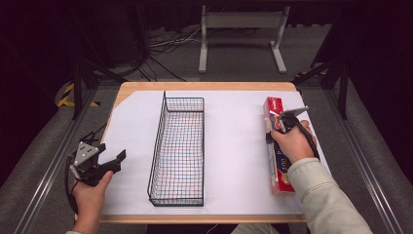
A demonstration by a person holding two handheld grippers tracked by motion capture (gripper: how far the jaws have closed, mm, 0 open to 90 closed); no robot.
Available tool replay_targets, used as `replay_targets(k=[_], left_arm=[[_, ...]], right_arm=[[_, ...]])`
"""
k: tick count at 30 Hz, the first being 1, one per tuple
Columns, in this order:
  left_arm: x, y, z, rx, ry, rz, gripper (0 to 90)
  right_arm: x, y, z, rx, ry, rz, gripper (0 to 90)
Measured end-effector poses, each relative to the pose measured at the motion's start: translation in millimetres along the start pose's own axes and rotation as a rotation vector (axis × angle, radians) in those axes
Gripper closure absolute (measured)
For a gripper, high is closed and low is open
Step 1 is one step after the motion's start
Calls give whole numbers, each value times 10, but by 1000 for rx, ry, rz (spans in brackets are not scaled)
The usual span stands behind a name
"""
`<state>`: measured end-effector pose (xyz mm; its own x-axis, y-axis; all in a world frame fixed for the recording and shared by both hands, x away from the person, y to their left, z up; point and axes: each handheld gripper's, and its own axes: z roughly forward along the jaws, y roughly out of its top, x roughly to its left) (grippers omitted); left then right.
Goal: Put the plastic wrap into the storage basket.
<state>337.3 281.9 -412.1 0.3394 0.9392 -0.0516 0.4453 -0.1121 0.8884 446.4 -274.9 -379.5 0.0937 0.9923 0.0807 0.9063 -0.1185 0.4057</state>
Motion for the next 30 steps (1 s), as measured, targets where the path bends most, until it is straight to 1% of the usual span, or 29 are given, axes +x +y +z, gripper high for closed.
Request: replay_targets(k=[1, 4, 12, 13, 15, 17, 24, 28, 30], left_arm=[[1, 0, -3, -3, 1, 0, 227], [2, -2, -5, -1, 3, -1, 228], [2, -9, -10, 0, 5, -1, 227], [14, -11, -23, -4, 7, -4, 227], [45, -16, -48, -9, 14, -17, 227], [79, -33, -69, -9, 24, -29, 227], [88, -52, -89, -16, 26, -27, 226], [80, -56, -79, -9, 27, -25, 226], [74, -57, -72, -8, 25, -26, 226]], right_arm=[[28, 20, -42, -20, 3, -3, 400], [60, 44, -101, -50, 15, -4, 400], [129, 115, -235, -85, 44, 7, 398], [158, 140, -276, -103, 59, 2, 398], [175, 149, -297, -104, 62, 5, 398], [213, 172, -340, -114, 77, 1, 398], [286, 223, -454, -144, 103, -10, 398], [331, 231, -503, -164, 101, -25, 398], [364, 235, -527, -174, 109, -25, 398]])
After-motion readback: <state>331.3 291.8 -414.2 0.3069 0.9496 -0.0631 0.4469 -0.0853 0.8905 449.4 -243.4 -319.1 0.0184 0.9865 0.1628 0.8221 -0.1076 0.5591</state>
